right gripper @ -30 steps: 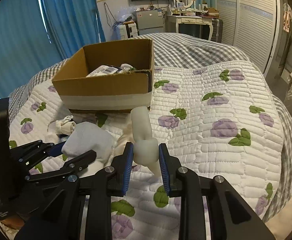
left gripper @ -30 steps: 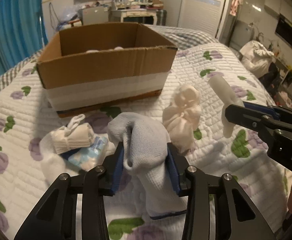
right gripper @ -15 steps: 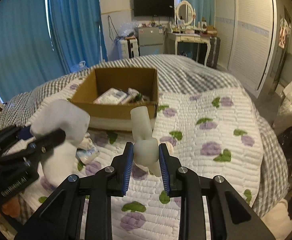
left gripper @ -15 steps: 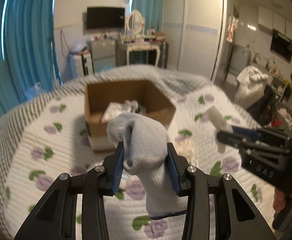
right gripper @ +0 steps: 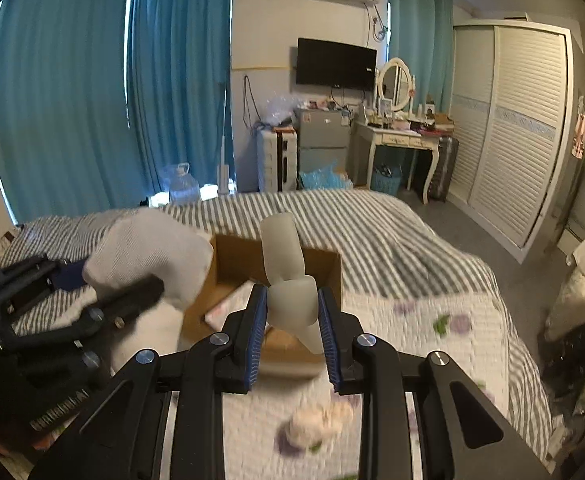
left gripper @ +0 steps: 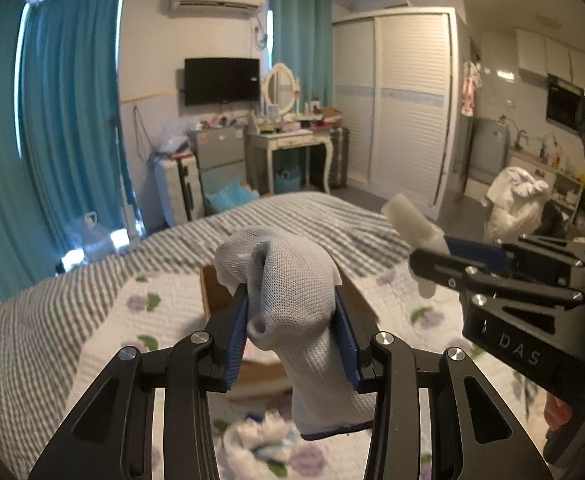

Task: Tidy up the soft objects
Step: 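Carry both socks into the cardboard box and open both tools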

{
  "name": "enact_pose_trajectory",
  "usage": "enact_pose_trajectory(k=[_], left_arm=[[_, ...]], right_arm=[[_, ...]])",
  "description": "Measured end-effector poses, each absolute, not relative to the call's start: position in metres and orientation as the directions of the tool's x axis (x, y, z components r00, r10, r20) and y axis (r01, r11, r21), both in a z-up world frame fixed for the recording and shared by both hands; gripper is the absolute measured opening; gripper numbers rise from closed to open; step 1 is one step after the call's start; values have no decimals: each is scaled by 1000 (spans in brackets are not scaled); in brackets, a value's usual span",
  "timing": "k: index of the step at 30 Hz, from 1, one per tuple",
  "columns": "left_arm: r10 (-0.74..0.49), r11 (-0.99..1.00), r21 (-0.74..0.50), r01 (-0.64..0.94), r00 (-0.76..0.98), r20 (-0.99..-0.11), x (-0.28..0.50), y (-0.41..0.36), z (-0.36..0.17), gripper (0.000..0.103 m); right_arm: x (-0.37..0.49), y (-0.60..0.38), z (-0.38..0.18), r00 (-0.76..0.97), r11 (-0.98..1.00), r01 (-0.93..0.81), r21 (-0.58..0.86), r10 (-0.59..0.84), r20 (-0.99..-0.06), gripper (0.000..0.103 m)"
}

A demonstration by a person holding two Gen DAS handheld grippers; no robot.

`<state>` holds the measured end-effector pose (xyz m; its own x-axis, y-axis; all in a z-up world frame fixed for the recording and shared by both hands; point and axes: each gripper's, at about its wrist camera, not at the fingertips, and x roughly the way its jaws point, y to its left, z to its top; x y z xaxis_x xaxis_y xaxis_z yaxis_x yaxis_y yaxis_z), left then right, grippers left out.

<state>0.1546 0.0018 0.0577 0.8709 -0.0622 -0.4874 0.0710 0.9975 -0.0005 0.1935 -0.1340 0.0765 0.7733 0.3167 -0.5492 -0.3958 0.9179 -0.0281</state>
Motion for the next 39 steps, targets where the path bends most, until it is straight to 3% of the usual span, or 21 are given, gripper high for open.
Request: enact_pose_trajectory(k=[6,16,26,27,28,29,30,31,39], left_arm=[[-49,999,-13,50,846,-531,214,12,36,39],[-29,999,-6,32,767,-641,280,25,-36,39],[-33,999,-6,39,744,-668,289,15,-53,42],[-21,1000,1,30,741,-672,288,14,-52,43],[-13,1000,7,24,739,-673,289,14,-50,48],[5,1000,19,11,743,-669,286,14,-47,54],[20,1000,28,-2,753,-657,282,14,-41,69],[24,1000,28,-7,765,-644,279,15,-37,74],[43,999,36,-28,841,-539,222,8,45,74]], right_arm=[[255,-123,74,766,921,-389,0,323,-556,26],[353,-104,-11,655,921,-382,75,327,-681,26],[372,-109,-35,637,917,-381,120,355,-685,29],[371,-110,-32,643,920,-372,120,349,-682,34],[368,-113,-26,654,925,-360,121,343,-674,44],[365,-116,-22,662,927,-354,125,343,-666,49],[361,-117,-15,671,927,-351,131,347,-656,51],[355,-121,-5,680,926,-352,136,353,-642,51],[298,-146,69,750,929,-353,110,351,-561,54]])
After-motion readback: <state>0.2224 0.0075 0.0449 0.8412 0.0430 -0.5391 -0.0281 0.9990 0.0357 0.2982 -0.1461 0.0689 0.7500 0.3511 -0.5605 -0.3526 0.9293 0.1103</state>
